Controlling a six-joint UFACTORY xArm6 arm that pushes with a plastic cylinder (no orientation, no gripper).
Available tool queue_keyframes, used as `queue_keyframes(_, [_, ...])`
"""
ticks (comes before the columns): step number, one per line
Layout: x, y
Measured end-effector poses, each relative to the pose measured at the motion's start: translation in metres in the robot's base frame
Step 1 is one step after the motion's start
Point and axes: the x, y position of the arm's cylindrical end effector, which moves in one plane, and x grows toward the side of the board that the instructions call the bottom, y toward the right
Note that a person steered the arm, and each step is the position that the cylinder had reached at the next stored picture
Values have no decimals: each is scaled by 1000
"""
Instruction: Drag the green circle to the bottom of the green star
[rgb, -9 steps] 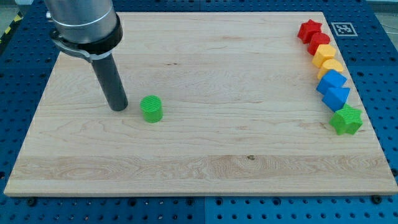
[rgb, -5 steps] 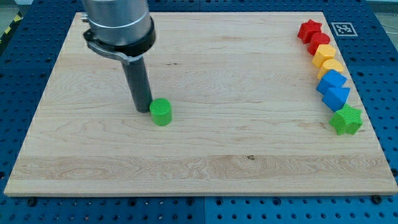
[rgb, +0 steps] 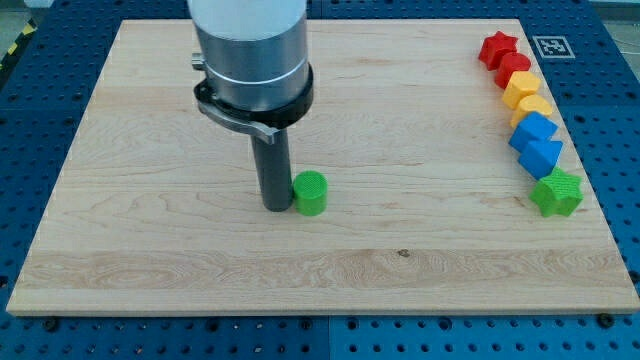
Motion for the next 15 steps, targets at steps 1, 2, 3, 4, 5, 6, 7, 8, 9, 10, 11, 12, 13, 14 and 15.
queue_keyframes(1, [-25,0])
queue_keyframes(2, [-17,25])
queue_keyframes(3, [2,36])
queue_keyframes(4, [3,36])
queue_keyframes(5, [6,54])
queue_keyframes(6, [6,75])
queue_keyframes(7, [7,81])
queue_keyframes(8, [14,66])
queue_keyframes(9, [26,97])
queue_keyframes(10, [39,131])
queue_keyframes(11, [52,147])
queue_keyframes(12, [62,170])
queue_keyframes(13, [62,189])
queue_keyframes(14, [59,191])
queue_keyframes(15, [58,191])
